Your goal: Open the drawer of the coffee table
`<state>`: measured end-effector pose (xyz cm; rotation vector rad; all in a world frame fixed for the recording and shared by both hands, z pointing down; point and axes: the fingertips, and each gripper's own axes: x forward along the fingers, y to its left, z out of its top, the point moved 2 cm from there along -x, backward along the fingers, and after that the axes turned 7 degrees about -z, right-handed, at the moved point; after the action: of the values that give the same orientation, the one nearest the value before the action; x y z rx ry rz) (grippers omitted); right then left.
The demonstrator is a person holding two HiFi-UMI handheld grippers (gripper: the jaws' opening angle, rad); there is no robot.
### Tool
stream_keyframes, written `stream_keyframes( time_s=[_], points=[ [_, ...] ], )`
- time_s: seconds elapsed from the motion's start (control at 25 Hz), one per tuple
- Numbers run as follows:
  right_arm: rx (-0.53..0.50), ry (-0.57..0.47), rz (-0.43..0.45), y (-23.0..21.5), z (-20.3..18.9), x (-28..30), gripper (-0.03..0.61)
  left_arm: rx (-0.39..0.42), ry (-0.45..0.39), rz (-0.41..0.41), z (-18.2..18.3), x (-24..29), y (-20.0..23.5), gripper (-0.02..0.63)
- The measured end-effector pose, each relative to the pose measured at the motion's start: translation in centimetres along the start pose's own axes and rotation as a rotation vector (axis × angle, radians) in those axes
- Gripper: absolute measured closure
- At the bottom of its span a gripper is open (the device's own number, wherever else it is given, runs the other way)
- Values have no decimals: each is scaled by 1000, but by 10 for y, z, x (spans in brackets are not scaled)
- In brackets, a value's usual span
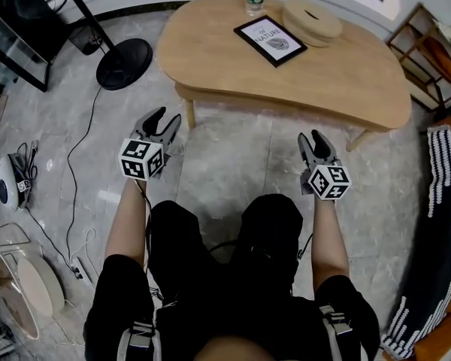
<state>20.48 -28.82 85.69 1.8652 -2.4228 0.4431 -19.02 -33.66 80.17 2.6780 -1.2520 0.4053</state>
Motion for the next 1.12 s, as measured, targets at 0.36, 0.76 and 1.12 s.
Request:
stream_keyframes(
  time_s=[0.36, 0.76, 1.12],
  points=[
    [107, 72, 118, -14, -43, 63, 328, -28, 70, -72, -32, 58, 37, 357],
    [271, 99, 174, -39, -84, 126, 310, 8, 130, -100, -41, 115, 70, 357],
    [371, 24, 265, -30, -69, 144, 348, -21, 113, -139, -46, 139, 75, 356]
  ],
)
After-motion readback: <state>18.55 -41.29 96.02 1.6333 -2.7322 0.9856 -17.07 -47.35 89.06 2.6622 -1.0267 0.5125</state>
